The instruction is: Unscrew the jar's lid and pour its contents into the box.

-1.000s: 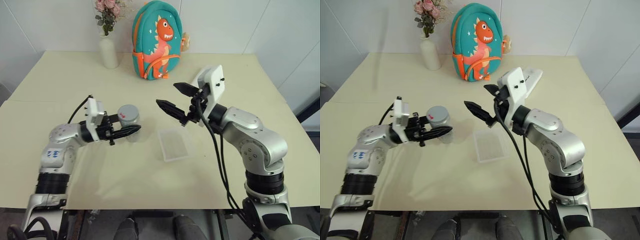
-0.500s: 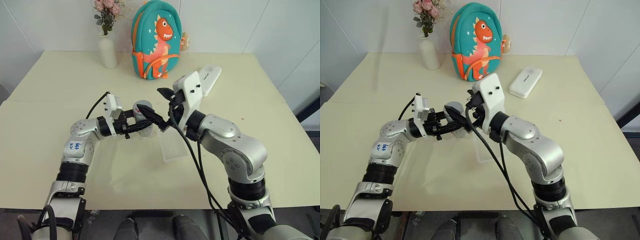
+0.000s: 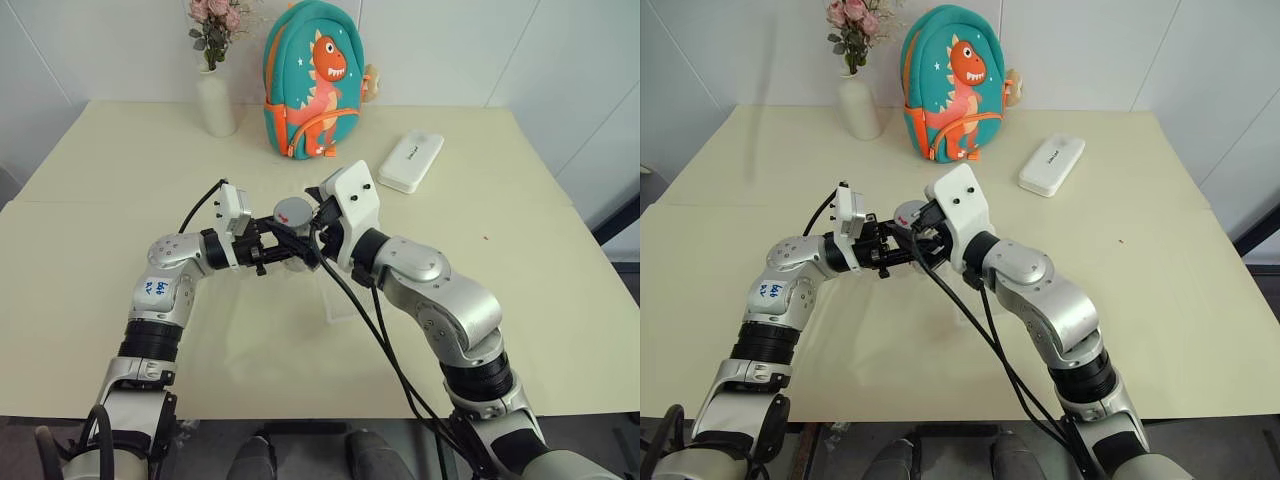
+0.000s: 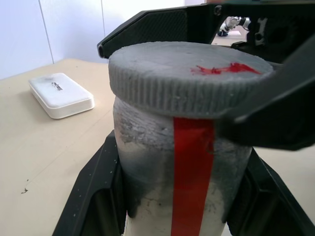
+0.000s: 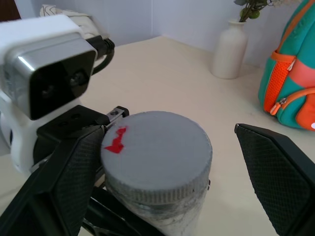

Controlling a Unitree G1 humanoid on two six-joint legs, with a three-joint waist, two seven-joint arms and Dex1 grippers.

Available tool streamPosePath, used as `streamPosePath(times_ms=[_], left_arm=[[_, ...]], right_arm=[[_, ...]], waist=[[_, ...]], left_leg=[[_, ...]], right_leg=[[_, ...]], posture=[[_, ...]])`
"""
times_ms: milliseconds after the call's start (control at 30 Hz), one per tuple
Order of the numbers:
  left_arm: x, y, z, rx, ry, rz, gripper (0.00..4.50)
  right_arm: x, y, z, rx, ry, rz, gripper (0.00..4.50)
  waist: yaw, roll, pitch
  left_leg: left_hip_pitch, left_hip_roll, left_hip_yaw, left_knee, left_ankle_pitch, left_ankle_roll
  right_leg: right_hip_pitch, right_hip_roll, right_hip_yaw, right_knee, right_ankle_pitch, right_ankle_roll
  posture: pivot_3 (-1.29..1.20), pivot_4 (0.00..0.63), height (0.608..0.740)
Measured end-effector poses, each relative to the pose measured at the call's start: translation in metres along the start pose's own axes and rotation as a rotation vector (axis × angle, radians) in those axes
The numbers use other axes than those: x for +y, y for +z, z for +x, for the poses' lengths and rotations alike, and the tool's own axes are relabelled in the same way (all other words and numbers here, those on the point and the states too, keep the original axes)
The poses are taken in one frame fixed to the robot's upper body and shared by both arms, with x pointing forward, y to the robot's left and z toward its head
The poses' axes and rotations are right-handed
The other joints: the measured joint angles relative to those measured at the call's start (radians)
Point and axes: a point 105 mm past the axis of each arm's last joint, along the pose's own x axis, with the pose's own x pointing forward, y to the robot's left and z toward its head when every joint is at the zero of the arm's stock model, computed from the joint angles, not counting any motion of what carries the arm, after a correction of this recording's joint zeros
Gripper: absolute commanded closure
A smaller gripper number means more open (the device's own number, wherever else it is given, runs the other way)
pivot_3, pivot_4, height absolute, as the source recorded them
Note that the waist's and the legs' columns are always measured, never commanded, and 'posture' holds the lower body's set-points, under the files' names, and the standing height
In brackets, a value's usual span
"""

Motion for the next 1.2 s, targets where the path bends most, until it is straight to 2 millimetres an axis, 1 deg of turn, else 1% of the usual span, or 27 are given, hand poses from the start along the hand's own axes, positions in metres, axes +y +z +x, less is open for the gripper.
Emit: streamPosePath(times_ms=[333, 433, 533, 567, 700, 867, 967, 1067, 1200], left_arm=[[-0.001, 0.0, 0.0, 0.003, -0.012, -0.008, 2.5], [-0.001, 0.0, 0.001, 0.003, -0.012, -0.008, 2.5], [-0.001, 0.0, 0.001, 0.002, -0.012, -0.008, 2.5], [-0.002, 0.0, 0.001, 0.002, -0.012, -0.007, 2.5], [-0.002, 0.001, 0.001, 0.002, -0.018, -0.007, 2.5], [-0.006, 0.006, 0.0, 0.005, -0.047, -0.013, 2.5], [-0.011, 0.013, -0.002, 0.01, -0.093, -0.012, 2.5], [-0.021, 0.02, -0.006, 0.009, -0.169, -0.011, 2.5], [-0.032, 0.024, -0.01, 0.004, -0.248, -0.02, 2.5]], right_arm=[[0.003, 0.004, 0.001, -0.032, 0.014, 0.0, 0.0], [0.004, 0.004, 0.001, -0.033, 0.022, -0.001, 0.65], [0.007, 0.004, 0.001, -0.033, 0.05, -0.001, 1.71], [0.007, 0.004, 0.001, -0.031, 0.056, -0.002, 1.94], [0.007, 0.004, 0.0, -0.034, 0.066, 0.003, 1.94], [0.008, 0.008, -0.003, -0.052, 0.112, 0.018, 1.94], [0.009, 0.012, -0.009, -0.077, 0.183, 0.024, 1.94], [0.013, 0.018, -0.017, -0.095, 0.303, 0.015, 1.94], [0.018, 0.021, -0.025, -0.1, 0.443, 0.016, 1.94]], waist=[[0.0, 0.0, 0.0], [0.0, 0.0, 0.0], [0.0, 0.0, 0.0], [0.0, 0.0, 0.0], [0.0, 0.0, 0.0], [0.0, 0.0, 0.0], [0.0, 0.0, 0.0], [0.0, 0.0, 0.0], [0.0, 0.0, 0.0]], left_leg=[[0.0, 0.0, 0.0, 0.0, 0.0, 0.0], [0.0, 0.0, 0.0, 0.0, 0.0, 0.0], [0.0, 0.0, 0.0, 0.0, 0.0, 0.0], [0.0, 0.0, 0.0, 0.0, 0.0, 0.0], [0.0, 0.0, 0.0, 0.0, 0.0, 0.0], [-0.001, 0.0, -0.001, -0.001, 0.0, 0.0], [-0.001, 0.0, -0.001, -0.001, 0.0, 0.0], [-0.001, 0.0, -0.001, -0.002, 0.0, 0.0], [-0.001, 0.0, -0.001, -0.001, 0.0, 0.0]], right_leg=[[0.0, 0.0, 0.0, 0.0, 0.0, 0.0], [0.0, 0.0, 0.0, 0.0, 0.0, 0.0], [0.0, 0.0, 0.0, 0.0, 0.0, 0.0], [0.0, 0.0, 0.0, 0.0, 0.0, 0.0], [0.0, 0.0, -0.001, 0.0, 0.0, 0.0], [0.0, 0.0, -0.001, -0.001, 0.0, 0.0], [0.0, 0.0, -0.001, -0.002, 0.0, 0.0], [0.0, 0.0, -0.002, -0.002, 0.0, 0.0], [0.0, 0.0, -0.002, -0.002, 0.0, 0.0]], posture=[[0.0, 0.15, 0.74], [0.0, 0.15, 0.74], [0.0, 0.15, 0.74], [0.0, 0.15, 0.74], [0.0, 0.15, 0.74], [0.0, 0.15, 0.74], [0.0, 0.15, 0.74], [0.0, 0.15, 0.74], [0.0, 0.15, 0.74]])
